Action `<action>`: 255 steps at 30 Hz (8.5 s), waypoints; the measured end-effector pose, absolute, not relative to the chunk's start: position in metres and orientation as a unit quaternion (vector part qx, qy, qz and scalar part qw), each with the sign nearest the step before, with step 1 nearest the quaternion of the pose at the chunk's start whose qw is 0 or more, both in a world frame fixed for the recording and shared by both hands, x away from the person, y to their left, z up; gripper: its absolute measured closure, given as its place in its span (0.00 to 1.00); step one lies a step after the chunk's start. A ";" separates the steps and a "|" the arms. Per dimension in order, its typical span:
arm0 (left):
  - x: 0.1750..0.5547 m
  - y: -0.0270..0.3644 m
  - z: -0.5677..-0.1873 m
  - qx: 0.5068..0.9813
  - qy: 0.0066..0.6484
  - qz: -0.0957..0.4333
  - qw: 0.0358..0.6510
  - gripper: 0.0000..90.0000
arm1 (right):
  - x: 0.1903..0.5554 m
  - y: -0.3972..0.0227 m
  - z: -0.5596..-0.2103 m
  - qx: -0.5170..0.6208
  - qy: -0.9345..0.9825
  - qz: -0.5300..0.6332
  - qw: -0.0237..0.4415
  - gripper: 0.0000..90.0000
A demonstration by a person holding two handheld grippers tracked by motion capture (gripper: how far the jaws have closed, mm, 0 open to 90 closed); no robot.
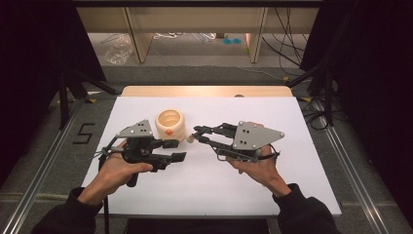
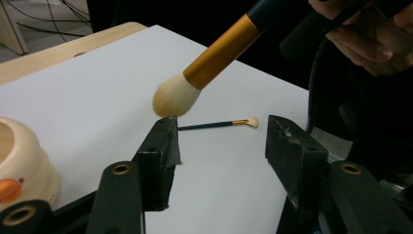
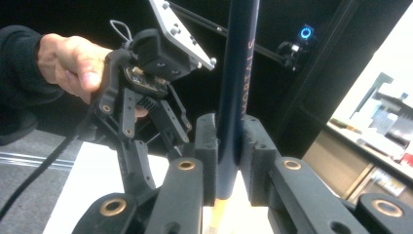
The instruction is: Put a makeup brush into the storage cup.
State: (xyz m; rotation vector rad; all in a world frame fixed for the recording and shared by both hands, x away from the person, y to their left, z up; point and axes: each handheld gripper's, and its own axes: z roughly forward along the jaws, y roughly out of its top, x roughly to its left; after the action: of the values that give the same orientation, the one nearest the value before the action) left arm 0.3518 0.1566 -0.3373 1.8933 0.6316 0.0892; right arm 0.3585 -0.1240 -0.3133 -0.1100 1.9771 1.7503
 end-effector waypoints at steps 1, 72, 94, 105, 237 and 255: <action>0.352 0.156 -0.337 0.795 0.269 0.032 0.543 0.52 | 0.358 -0.124 -0.313 -0.043 0.723 0.644 0.246 0.89; 0.355 0.155 -0.336 0.732 0.264 -0.091 0.622 0.47 | 0.327 -0.118 -0.313 -0.224 0.673 0.622 0.333 0.89; 0.354 0.150 -0.341 0.736 0.264 -0.087 0.618 0.46 | 0.326 -0.119 -0.310 -0.225 0.663 0.624 0.347 0.89; 0.344 0.152 -0.328 0.769 0.231 0.075 0.591 0.43 | 0.334 -0.125 -0.310 -0.187 0.684 0.628 0.322 0.89; 0.325 0.108 -0.372 0.929 0.016 0.232 0.288 0.86 | 0.348 -0.088 -0.330 0.051 0.944 0.317 0.078 0.88; 0.324 0.110 -0.369 0.925 0.015 0.234 0.299 0.84 | 0.349 -0.093 -0.333 0.049 0.948 0.302 0.086 0.88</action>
State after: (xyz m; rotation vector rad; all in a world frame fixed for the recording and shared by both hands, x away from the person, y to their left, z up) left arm 0.3243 0.1101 -0.3687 2.4567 0.0399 0.6206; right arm 0.3489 -0.0932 -0.3334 0.1466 2.8261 0.8988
